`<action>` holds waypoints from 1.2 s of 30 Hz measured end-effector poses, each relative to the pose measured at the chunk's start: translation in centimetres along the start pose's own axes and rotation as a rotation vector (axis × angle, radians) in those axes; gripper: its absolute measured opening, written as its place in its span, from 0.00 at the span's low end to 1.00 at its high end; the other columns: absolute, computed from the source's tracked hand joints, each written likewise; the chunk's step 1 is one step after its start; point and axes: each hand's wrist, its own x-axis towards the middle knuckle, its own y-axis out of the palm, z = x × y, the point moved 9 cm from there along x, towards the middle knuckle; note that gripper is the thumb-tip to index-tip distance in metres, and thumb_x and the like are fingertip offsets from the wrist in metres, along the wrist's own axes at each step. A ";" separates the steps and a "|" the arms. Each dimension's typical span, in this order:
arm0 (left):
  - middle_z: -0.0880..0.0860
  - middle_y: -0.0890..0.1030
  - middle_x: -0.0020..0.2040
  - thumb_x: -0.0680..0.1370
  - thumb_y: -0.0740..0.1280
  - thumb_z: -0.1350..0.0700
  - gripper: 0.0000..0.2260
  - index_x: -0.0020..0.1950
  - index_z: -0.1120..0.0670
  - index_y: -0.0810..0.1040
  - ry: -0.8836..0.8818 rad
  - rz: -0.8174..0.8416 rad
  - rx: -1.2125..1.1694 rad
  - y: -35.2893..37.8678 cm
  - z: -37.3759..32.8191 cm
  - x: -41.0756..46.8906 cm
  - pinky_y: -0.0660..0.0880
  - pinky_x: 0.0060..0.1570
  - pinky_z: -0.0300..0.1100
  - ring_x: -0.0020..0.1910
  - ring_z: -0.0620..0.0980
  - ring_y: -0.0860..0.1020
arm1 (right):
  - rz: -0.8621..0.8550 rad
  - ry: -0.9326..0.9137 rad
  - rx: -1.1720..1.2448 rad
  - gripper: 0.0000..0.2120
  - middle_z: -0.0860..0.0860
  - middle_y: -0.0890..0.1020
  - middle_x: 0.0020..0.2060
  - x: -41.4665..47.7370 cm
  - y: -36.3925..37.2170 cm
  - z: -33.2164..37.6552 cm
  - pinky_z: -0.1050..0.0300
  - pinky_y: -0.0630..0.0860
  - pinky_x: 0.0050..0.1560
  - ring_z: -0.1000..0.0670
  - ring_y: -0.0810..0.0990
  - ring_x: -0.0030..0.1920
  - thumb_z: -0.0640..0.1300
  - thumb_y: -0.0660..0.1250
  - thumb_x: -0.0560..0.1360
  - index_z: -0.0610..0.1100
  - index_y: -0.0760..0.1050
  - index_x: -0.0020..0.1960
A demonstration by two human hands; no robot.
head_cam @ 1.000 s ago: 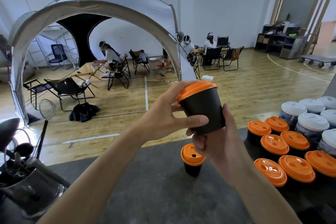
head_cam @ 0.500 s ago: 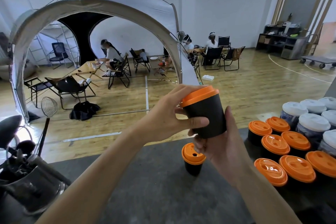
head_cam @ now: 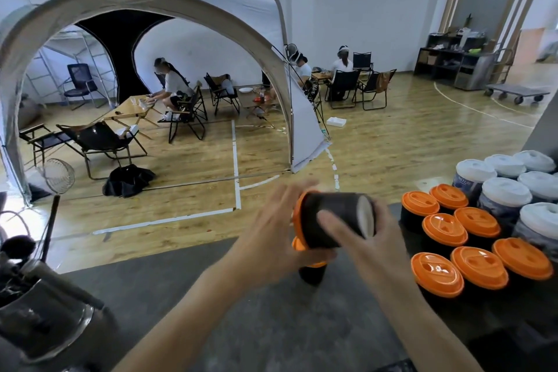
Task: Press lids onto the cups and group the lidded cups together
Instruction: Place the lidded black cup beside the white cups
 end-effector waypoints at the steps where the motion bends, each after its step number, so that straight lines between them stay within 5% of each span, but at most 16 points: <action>1: 0.41 0.73 0.65 0.66 0.80 0.39 0.39 0.72 0.40 0.66 -0.047 0.003 -0.004 1.2 1.3 -1.0 0.78 0.61 0.48 0.62 0.41 0.75 | 0.001 -0.092 -0.182 0.31 0.59 0.80 0.49 -0.3 0.1 0.3 0.72 0.72 0.47 0.61 0.79 0.52 0.61 0.82 0.57 0.56 0.74 0.55; 4: 0.40 0.76 0.64 0.67 0.79 0.42 0.34 0.68 0.41 0.68 -0.178 0.004 -0.092 4.9 4.2 -3.8 0.77 0.59 0.49 0.62 0.40 0.77 | 0.089 -0.232 -0.438 0.34 0.62 0.74 0.55 -1.3 1.7 -1.0 0.73 0.69 0.54 0.62 0.74 0.56 0.61 0.81 0.60 0.56 0.70 0.61; 10: 0.40 0.78 0.67 0.66 0.79 0.47 0.36 0.72 0.40 0.69 -0.232 -0.046 -0.199 7.8 5.1 -5.2 0.79 0.59 0.49 0.64 0.41 0.78 | 0.057 -0.298 -0.570 0.31 0.63 0.70 0.55 -2.5 1.1 -2.7 0.69 0.70 0.53 0.61 0.71 0.57 0.66 0.73 0.63 0.56 0.69 0.62; 15: 0.37 0.81 0.60 0.61 0.81 0.45 0.40 0.70 0.39 0.69 -0.304 0.001 -0.326 9.0 4.6 -3.9 0.77 0.54 0.33 0.59 0.38 0.81 | -0.094 -0.280 -0.430 0.30 0.61 0.75 0.53 -2.8 -2.4 -3.2 0.66 0.74 0.54 0.59 0.76 0.56 0.66 0.75 0.65 0.54 0.71 0.60; 17: 0.42 0.81 0.63 0.62 0.81 0.44 0.42 0.73 0.43 0.68 -0.415 0.061 -0.592 10.2 5.2 -3.4 0.80 0.56 0.39 0.60 0.44 0.83 | -0.196 -0.206 -0.274 0.27 0.60 0.78 0.52 -2.9 -4.5 -4.5 0.59 0.77 0.54 0.55 0.79 0.55 0.64 0.77 0.65 0.56 0.72 0.58; 21: 0.51 0.83 0.63 0.79 0.70 0.44 0.17 0.67 0.42 0.77 -0.633 0.134 -0.837 13.0 5.3 -1.8 0.84 0.50 0.49 0.56 0.48 0.85 | -0.225 -0.060 -0.039 0.29 0.56 0.81 0.53 -3.7 -6.5 -7.9 0.49 0.80 0.56 0.51 0.81 0.56 0.64 0.78 0.64 0.56 0.73 0.60; 22: 0.51 0.84 0.60 0.78 0.71 0.44 0.15 0.64 0.41 0.78 -0.638 0.151 -0.834 13.5 4.9 -1.5 0.84 0.48 0.47 0.53 0.47 0.86 | -0.196 -0.033 0.006 0.31 0.54 0.81 0.54 -4.0 -6.5 -8.7 0.47 0.80 0.57 0.50 0.81 0.56 0.63 0.79 0.65 0.55 0.73 0.62; 26: 0.48 0.79 0.61 0.67 0.79 0.43 0.31 0.67 0.40 0.73 -0.553 0.180 -0.664 14.2 1.6 -0.5 0.80 0.44 0.35 0.52 0.43 0.83 | -0.130 0.079 0.119 0.33 0.55 0.82 0.57 -5.0 -6.8 -11.4 0.51 0.80 0.59 0.51 0.82 0.59 0.58 0.81 0.66 0.54 0.71 0.67; 31: 0.43 0.64 0.70 0.73 0.78 0.43 0.39 0.77 0.35 0.60 -0.373 0.142 -0.187 15.8 -0.2 3.7 0.65 0.62 0.40 0.66 0.44 0.67 | -0.244 0.190 0.017 0.31 0.63 0.79 0.57 -6.8 -10.8 -15.2 0.58 0.79 0.56 0.58 0.80 0.59 0.54 0.79 0.66 0.59 0.70 0.65; 36: 0.52 0.61 0.77 0.74 0.78 0.48 0.44 0.82 0.48 0.54 -0.367 0.203 -0.079 20.9 1.4 8.8 0.62 0.71 0.43 0.76 0.53 0.64 | -0.341 0.275 -0.054 0.24 0.55 0.81 0.53 -7.5 -15.2 -18.8 0.63 0.76 0.48 0.54 0.81 0.54 0.42 0.80 0.69 0.56 0.74 0.58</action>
